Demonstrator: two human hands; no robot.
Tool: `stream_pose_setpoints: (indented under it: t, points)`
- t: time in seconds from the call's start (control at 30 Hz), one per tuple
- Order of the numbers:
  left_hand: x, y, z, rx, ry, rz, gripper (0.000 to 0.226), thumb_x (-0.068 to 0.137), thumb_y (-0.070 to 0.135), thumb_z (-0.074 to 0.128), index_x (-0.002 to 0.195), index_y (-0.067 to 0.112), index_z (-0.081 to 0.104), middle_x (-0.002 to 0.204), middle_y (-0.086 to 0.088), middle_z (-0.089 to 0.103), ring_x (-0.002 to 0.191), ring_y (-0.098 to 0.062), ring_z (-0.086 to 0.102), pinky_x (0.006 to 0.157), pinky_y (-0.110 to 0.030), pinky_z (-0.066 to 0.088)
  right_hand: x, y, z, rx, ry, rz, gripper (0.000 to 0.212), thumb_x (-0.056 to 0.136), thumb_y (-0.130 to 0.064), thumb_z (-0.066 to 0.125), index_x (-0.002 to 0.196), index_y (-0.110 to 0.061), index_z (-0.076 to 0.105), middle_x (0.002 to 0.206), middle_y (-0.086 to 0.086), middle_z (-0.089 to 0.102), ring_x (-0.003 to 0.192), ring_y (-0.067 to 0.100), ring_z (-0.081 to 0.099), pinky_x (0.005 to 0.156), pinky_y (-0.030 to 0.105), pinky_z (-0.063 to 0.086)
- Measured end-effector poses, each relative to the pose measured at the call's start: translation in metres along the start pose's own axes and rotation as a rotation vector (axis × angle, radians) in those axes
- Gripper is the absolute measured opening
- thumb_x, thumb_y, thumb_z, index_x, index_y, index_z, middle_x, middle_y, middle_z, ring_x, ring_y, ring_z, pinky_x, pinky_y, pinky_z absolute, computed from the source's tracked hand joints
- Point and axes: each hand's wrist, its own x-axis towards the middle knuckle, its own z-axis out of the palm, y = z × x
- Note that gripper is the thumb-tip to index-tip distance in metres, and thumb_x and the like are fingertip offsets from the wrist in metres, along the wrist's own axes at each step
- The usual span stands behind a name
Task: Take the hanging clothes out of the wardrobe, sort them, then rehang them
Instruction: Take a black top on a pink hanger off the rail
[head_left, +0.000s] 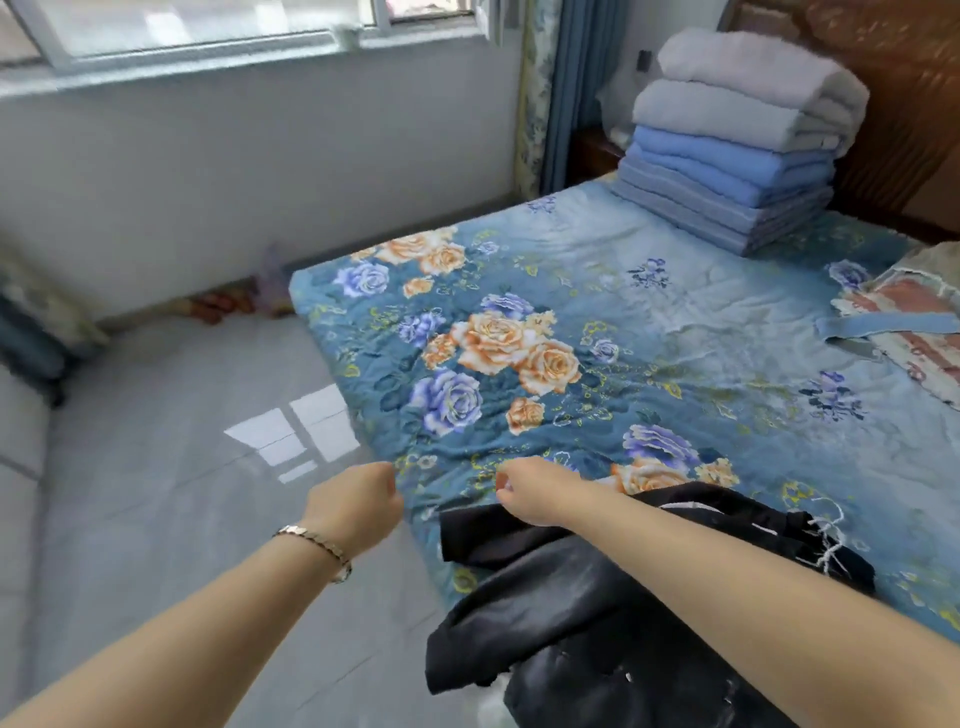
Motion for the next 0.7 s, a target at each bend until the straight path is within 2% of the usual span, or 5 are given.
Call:
stream_pose_setpoints:
  t: [0.13, 0.3, 0.37, 0.5, 0.7]
  points:
    - [-0.060, -0.131, -0.032, -0.038, 0.092, -0.203, 0.021, 0.092, 0.027, 0.041, 0.104, 0.021, 0.057, 0.118, -0.005, 0.060, 0.108, -0.026, 0.057, 0.081, -0.028, 0.042, 0.008, -0.162, 0.010, -0.079, 0.093, -0.285, 0.030, 0.092, -0.017, 0.042, 0.113, -0.015, 0.063, 0.123, 0.009, 0.061, 0.113, 0.028, 0.057, 0.093, 0.033, 0.046]
    - [-0.151, -0.279, -0.070, -0.096, 0.210, -0.525, 0.023, 0.092, 0.025, 0.039, 0.107, 0.021, 0.057, 0.117, -0.003, 0.061, 0.106, -0.025, 0.058, 0.077, -0.028, 0.038, -0.001, -0.356, 0.037, -0.234, 0.031, -0.627, 0.029, 0.094, -0.022, 0.042, 0.115, -0.019, 0.062, 0.119, 0.005, 0.062, 0.111, 0.026, 0.056, 0.090, 0.029, 0.046]
    - [-0.194, -0.328, -0.081, -0.110, 0.253, -0.656, 0.025, 0.093, 0.026, 0.038, 0.110, 0.020, 0.056, 0.118, -0.004, 0.061, 0.107, -0.026, 0.058, 0.079, -0.029, 0.041, -0.011, -0.426, 0.050, -0.303, 0.000, -0.748, 0.030, 0.095, -0.024, 0.041, 0.116, -0.020, 0.061, 0.119, 0.005, 0.062, 0.109, 0.026, 0.056, 0.092, 0.030, 0.047]
    - [-0.280, -0.404, -0.101, -0.107, 0.334, -0.925, 0.027, 0.093, 0.025, 0.039, 0.113, 0.019, 0.057, 0.121, -0.006, 0.061, 0.112, -0.026, 0.057, 0.087, -0.028, 0.043, -0.044, -0.551, 0.078, -0.417, -0.079, -0.990, 0.030, 0.095, -0.024, 0.040, 0.117, -0.017, 0.059, 0.119, 0.007, 0.060, 0.107, 0.027, 0.057, 0.091, 0.035, 0.049]
    - [-0.394, -0.475, -0.130, -0.079, 0.503, -1.307, 0.023, 0.090, 0.017, 0.038, 0.101, 0.017, 0.058, 0.109, -0.004, 0.064, 0.100, -0.026, 0.060, 0.073, -0.025, 0.038, -0.107, -0.701, 0.113, -0.518, -0.104, -1.400, 0.030, 0.094, -0.017, 0.043, 0.115, -0.009, 0.063, 0.120, 0.010, 0.062, 0.111, 0.027, 0.058, 0.090, 0.027, 0.044]
